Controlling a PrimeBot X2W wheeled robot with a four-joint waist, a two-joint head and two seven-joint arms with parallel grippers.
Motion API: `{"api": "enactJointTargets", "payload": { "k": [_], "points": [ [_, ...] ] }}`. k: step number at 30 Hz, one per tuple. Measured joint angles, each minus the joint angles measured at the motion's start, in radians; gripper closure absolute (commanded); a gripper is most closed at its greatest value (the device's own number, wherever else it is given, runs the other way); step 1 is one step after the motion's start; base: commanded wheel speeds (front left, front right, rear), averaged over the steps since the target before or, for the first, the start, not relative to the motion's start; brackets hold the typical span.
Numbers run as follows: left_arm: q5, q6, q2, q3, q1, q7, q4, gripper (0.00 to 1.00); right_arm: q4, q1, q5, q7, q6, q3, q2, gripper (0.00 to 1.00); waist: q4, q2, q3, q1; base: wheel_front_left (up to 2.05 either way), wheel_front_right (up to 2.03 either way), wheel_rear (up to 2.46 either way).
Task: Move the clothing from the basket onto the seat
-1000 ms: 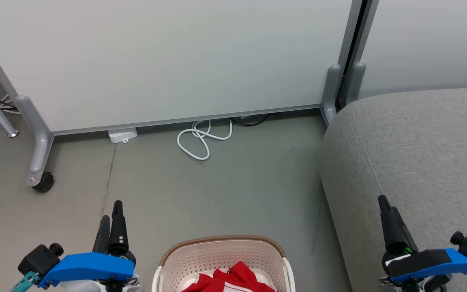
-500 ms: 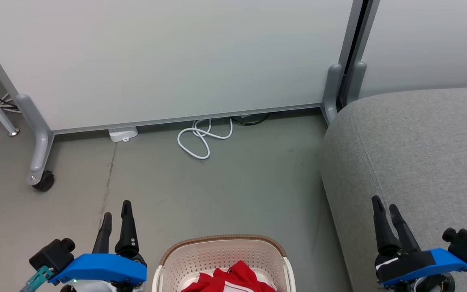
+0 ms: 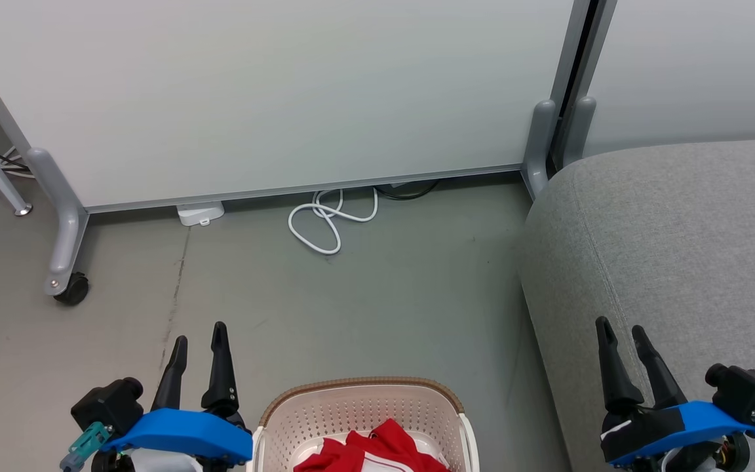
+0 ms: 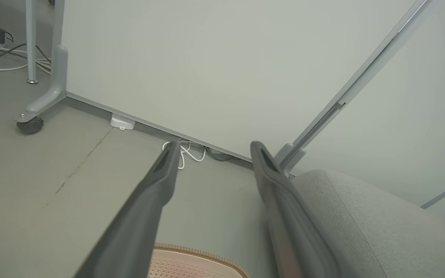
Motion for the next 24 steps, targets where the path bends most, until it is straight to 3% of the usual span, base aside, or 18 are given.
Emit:
{"api": "enactJointTargets", "payload": {
  "k": [24],
  "points": [
    [0.202,0.002,0.001,-0.011,-0.004,-0.058,0.045,0.0,0.005,-0.005,-0.225,-0.039,0.0,0.019,-0.001,0.0,-0.002,0.0,0.005,0.0,0.0,0.0,0.0]
  ]
}}
